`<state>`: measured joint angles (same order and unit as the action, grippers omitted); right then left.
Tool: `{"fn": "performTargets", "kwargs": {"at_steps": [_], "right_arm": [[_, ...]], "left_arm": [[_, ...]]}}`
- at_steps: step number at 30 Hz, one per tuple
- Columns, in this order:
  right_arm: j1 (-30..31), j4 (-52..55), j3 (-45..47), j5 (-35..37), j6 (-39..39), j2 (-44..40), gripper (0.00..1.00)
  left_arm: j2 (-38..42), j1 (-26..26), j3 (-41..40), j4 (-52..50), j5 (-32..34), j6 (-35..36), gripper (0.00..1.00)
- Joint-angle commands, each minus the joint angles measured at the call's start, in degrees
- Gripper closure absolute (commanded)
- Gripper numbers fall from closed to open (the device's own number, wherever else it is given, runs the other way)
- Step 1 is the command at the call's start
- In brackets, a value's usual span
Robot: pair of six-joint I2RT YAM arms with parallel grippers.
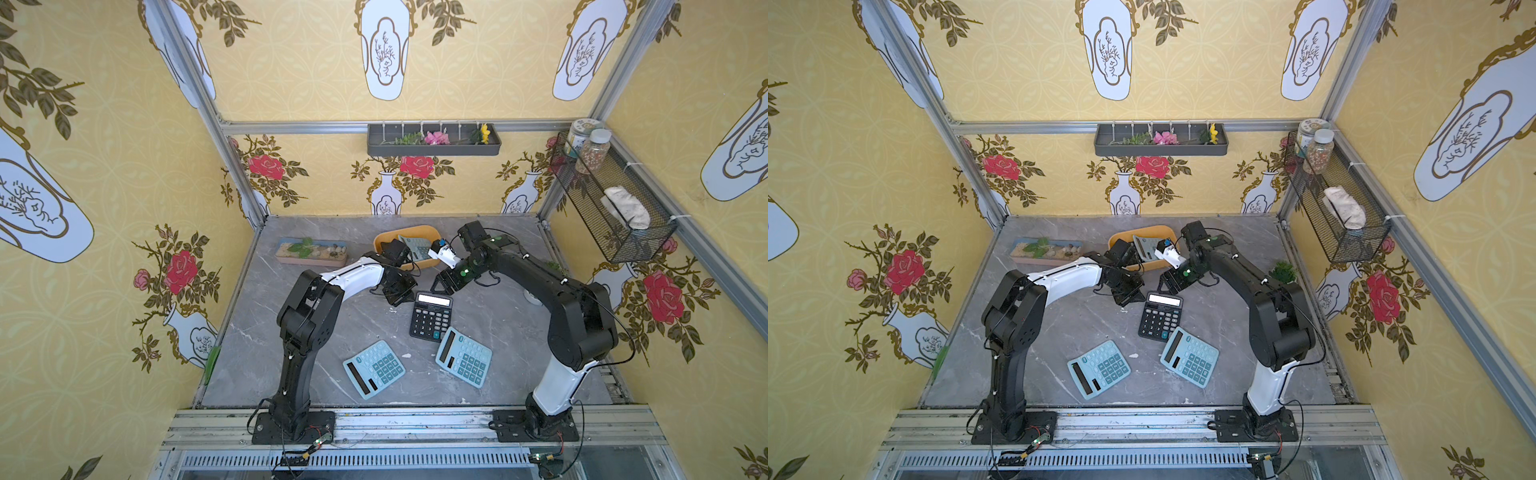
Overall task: Put the calculator in the storage box
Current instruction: Pick up the calculator at the center of the board.
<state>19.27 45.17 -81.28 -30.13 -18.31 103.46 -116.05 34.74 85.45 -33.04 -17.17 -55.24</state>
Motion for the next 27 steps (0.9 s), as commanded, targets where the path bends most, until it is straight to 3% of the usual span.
{"fn": "performTargets", "kwargs": {"at_steps": [1, 12, 27], "right_arm": [[-0.60, 0.32, -0.57, -0.98, -2.81, 1.95, 0.30], [-1.35, 6.53, -7.25, -2.41, -9.84, 10.82, 0.37], [-0.92, 8.14, -6.83, -2.55, -12.02, 14.26, 0.47]], "left_arm": [[3.36, -0.50, -1.72, -3.20, -0.25, 1.79, 0.93], [17.95, -5.89, -8.44, -12.43, 1.42, 5.73, 0.91], [22.45, -7.93, -11.67, -14.92, 1.46, 6.73, 0.91]]}}
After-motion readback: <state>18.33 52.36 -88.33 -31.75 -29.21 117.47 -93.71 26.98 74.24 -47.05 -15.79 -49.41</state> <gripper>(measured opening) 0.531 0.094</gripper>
